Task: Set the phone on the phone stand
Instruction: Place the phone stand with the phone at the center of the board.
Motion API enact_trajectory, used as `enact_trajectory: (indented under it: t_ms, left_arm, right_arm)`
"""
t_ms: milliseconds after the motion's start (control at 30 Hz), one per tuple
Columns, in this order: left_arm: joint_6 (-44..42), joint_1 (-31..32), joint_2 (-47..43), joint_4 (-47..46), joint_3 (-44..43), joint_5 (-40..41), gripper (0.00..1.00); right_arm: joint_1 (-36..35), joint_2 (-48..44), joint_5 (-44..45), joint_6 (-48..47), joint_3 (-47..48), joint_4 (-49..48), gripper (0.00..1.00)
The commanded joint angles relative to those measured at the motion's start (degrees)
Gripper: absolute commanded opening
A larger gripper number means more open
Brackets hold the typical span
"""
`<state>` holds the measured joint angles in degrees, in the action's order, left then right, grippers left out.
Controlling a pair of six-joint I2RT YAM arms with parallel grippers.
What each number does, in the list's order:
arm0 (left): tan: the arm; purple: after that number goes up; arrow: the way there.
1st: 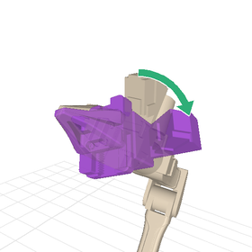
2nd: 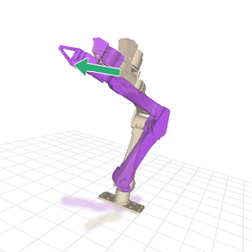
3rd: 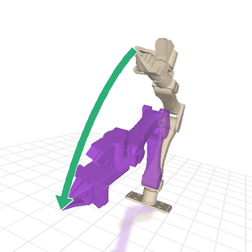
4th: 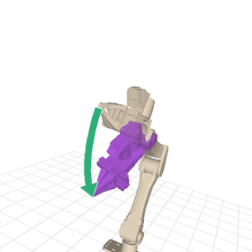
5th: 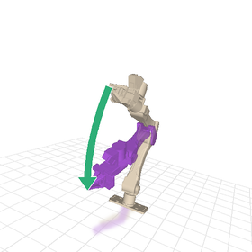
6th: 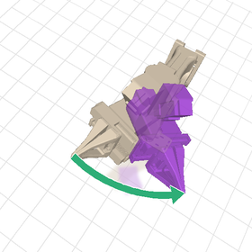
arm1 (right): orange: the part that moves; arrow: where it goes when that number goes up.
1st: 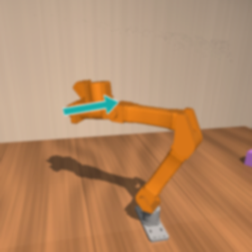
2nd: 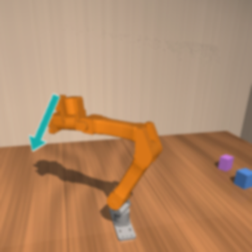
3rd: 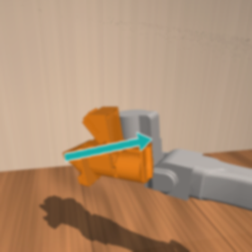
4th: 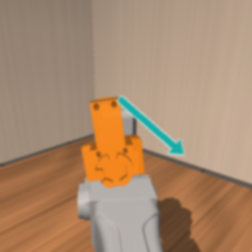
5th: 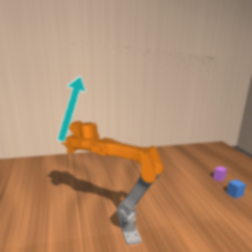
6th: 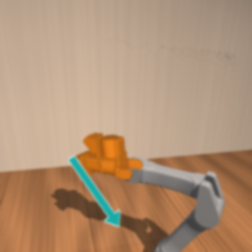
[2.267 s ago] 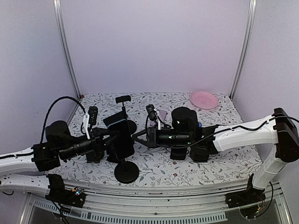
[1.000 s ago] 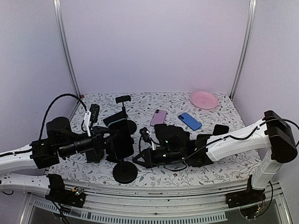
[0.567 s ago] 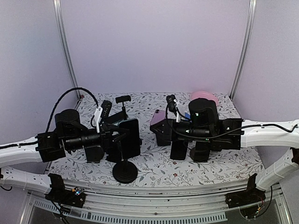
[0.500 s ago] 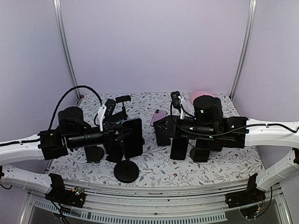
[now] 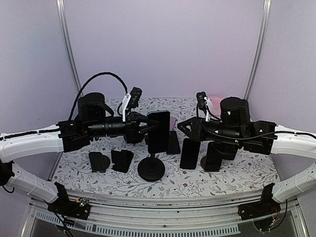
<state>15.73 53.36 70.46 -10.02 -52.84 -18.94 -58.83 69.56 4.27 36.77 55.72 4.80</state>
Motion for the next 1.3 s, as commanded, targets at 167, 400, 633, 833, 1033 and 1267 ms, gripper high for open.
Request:
enact_trajectory:
  t_ms: [167, 400, 633, 833, 1033, 1267]
  left_arm:
    - [-0.27, -10.46, 5.71, -14.71, -3.45, -20.61, 0.0]
    - [3.65, -13.44, 10.03, -25.71, -1.85, -29.95, 0.0]
    - [6.47, -14.87, 14.23, -29.05, -2.62, -33.4, 0.0]
    - [7.13, -16.24, 15.69, -31.27, -1.61, -36.27, 0.0]
    - [7.22, -17.12, 17.9, -31.7, -2.65, -38.29, 0.0]
    - [7.38, -17.5, 21.71, -31.11, -4.79, -39.76, 0.0]
  right_arm:
    - [2.41, -4.73, 1.0, -2.35, -0.98, 2.52, 0.27]
    - [2.96, -4.62, 0.88, -2.61, -0.98, 3.37, 0.28]
    - [3.07, -4.51, 0.7, -2.32, -1.38, 3.46, 0.28]
    - [3.07, -4.1, 0.27, -2.19, -1.33, 3.49, 0.28]
    - [3.18, -3.97, 0.25, -2.19, -1.09, 3.84, 0.28]
    - [3.12, -4.78, 0.76, -1.98, -1.34, 4.32, 0.28]
